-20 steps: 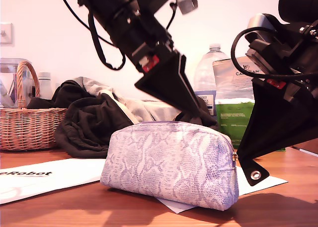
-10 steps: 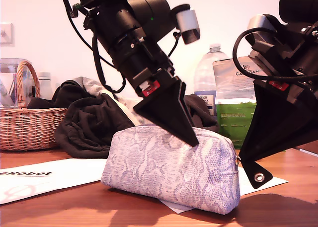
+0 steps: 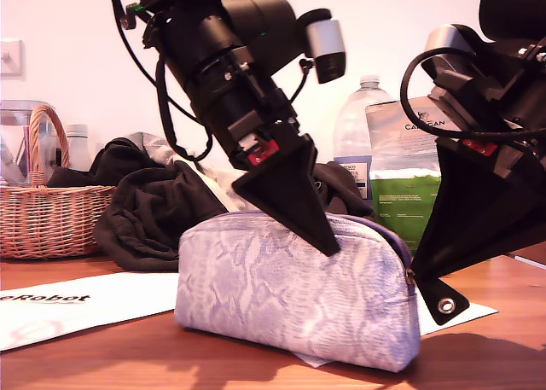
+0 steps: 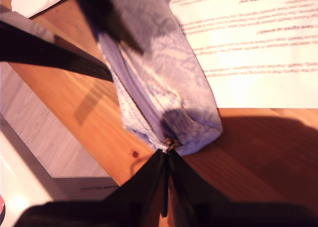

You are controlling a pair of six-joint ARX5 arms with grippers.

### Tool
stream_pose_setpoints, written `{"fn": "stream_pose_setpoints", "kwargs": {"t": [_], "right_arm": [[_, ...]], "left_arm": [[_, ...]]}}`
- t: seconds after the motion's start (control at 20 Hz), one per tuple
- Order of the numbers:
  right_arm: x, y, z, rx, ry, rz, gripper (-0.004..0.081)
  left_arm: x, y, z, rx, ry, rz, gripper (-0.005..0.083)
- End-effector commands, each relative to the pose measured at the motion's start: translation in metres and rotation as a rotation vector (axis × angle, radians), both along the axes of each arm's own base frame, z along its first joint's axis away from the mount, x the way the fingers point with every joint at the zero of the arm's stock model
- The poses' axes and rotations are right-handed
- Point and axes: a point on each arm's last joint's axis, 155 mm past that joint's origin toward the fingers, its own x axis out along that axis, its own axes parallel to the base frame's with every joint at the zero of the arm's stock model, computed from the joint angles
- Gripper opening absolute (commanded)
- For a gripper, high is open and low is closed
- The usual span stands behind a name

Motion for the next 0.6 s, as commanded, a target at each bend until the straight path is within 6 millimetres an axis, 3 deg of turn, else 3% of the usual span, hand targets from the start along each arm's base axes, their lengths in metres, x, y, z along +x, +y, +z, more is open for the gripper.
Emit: {"fn": "stream_pose_setpoints", "kwargs": {"t": [0.0,0.55], "right_arm": [[0.002,0.006,0.008,0.028,-0.012,0.013,-0.0013],[0.004,0.015,0.018,0.108,0.028,-0.025,-0.0013]], "left_arm": [[-0.008,-0.001,-0.012,0.029,0.017,-0.012,-0.0010],[-0.009,0.005,-0.019,0.088,0.003,0.005,-0.0021]]}}
